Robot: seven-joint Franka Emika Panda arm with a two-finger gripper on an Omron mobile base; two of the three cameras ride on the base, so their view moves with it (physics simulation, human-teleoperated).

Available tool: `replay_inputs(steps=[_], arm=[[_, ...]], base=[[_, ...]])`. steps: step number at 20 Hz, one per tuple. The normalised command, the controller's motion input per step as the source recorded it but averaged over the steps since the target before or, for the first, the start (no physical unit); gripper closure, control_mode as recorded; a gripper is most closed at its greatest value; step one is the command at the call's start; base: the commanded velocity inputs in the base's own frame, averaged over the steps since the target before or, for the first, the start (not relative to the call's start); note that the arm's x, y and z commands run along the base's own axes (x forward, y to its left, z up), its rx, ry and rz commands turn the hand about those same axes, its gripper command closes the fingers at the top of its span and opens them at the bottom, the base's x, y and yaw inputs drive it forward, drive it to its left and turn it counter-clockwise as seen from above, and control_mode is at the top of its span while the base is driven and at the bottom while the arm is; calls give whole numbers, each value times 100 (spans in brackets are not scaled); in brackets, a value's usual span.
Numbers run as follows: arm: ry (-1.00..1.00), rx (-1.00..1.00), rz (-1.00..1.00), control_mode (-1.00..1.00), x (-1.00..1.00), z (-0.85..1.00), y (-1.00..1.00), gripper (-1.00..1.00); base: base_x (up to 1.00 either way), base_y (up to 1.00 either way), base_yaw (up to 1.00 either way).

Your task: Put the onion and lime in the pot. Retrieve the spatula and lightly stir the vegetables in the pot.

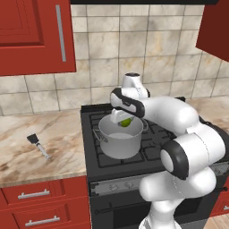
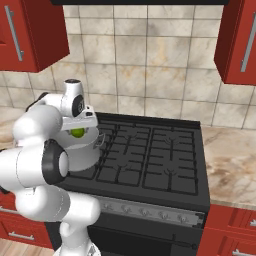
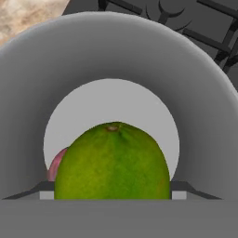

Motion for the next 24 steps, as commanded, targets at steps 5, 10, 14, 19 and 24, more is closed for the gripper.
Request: replay_inputs(steps=[5, 10, 14, 19, 24], arm=[[0, 0, 0, -100, 20, 0, 0, 100], [0, 0, 0, -100, 9, 0, 0, 100], [0, 0, 0, -100, 0, -1, -3, 100], [0, 0, 0, -100, 0, 0, 0, -100], [0, 0, 0, -100, 0, 0, 0, -100]], base=[[0, 0, 0], [0, 0, 0], [0, 0, 0], [0, 0, 0], [0, 0, 0]])
